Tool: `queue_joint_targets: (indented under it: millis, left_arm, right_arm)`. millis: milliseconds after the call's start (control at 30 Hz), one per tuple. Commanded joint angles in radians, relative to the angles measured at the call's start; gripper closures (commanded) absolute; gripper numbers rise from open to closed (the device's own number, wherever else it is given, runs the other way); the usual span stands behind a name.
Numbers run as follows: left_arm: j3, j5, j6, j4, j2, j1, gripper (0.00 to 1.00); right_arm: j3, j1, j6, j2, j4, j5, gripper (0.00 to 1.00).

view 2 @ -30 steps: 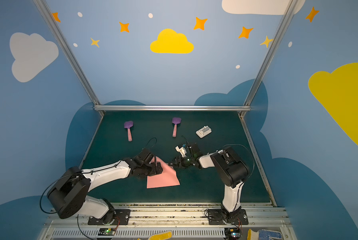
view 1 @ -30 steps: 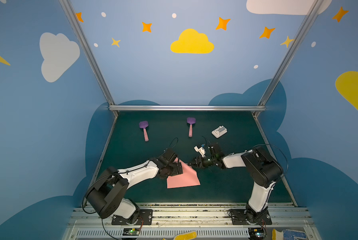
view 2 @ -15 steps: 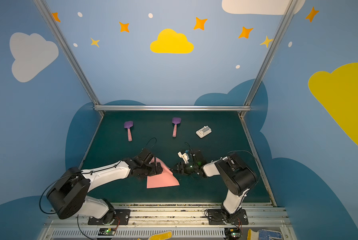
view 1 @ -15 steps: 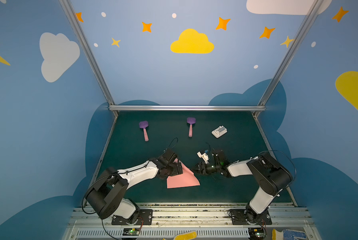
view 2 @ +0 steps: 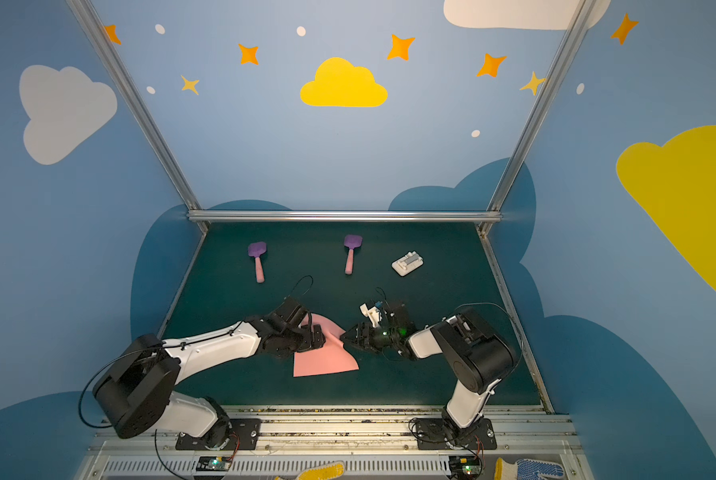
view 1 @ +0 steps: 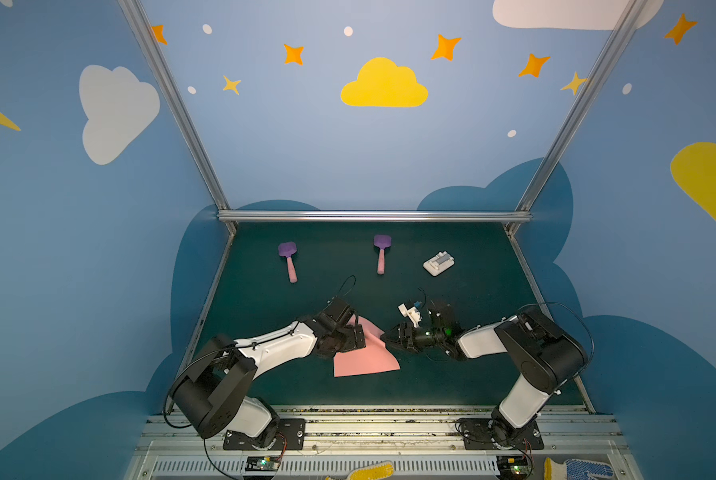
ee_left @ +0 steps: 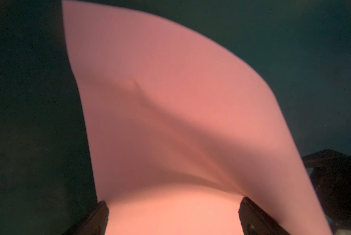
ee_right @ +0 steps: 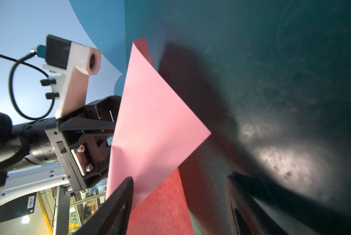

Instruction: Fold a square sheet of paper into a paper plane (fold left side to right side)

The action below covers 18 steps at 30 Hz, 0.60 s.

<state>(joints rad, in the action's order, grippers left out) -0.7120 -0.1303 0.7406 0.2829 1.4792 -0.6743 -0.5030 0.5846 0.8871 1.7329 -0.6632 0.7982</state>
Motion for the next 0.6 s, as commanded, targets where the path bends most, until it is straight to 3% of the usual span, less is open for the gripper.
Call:
queue_joint_targets:
  millis: [0, 367, 567]
  left_arm:
    - [0.072, -0.037, -0.017, -0.131, 0.103, 0.006, 0.00]
    - [0.074, -0.037, -0.021, -0.135, 0.102, 0.005, 0.00]
    - [0.080, -0.038, -0.018, -0.140, 0.100, 0.006, 0.00]
  right_arm:
    - [-0.009, -0.010, 0.074, 0.029, -0.105, 0.022, 0.28]
    - [-0.029, -0.031, 0.125, 0.071, -0.169, 0.048, 0.30]
    - [-0.048, -0.030, 0.093, 0.088, -0.120, 0.047, 0.39]
